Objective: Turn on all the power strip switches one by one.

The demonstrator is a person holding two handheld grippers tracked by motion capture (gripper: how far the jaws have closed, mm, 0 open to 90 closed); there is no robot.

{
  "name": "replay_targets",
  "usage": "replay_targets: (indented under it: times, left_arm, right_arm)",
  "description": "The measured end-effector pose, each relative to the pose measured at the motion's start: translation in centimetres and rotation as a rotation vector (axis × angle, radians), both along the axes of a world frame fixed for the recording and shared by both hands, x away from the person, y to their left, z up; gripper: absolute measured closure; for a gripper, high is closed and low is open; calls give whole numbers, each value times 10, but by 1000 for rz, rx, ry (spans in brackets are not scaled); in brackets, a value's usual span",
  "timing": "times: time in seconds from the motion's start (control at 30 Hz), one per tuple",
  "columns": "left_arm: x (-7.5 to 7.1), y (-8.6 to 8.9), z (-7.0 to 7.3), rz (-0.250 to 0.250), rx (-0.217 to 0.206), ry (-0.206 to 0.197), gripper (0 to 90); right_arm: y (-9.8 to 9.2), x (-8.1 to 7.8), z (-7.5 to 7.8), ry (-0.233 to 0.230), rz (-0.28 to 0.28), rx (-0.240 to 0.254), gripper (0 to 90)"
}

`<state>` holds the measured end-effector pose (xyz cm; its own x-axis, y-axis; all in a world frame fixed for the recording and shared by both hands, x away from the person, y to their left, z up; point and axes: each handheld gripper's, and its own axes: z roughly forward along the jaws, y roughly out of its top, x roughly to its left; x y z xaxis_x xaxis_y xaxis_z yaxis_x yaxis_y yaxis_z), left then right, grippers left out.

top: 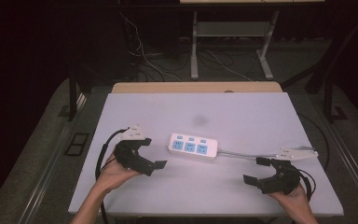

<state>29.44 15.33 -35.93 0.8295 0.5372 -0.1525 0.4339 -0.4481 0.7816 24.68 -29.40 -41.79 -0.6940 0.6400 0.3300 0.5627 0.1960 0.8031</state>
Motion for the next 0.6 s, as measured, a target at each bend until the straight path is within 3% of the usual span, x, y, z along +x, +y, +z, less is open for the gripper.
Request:
replay_targets:
  times: [0.6]
  left_arm:
    - [26, -8, 17, -29, 59, 7, 0]
  right_arm:
    - [1, 0, 0, 0, 7, 1, 5]
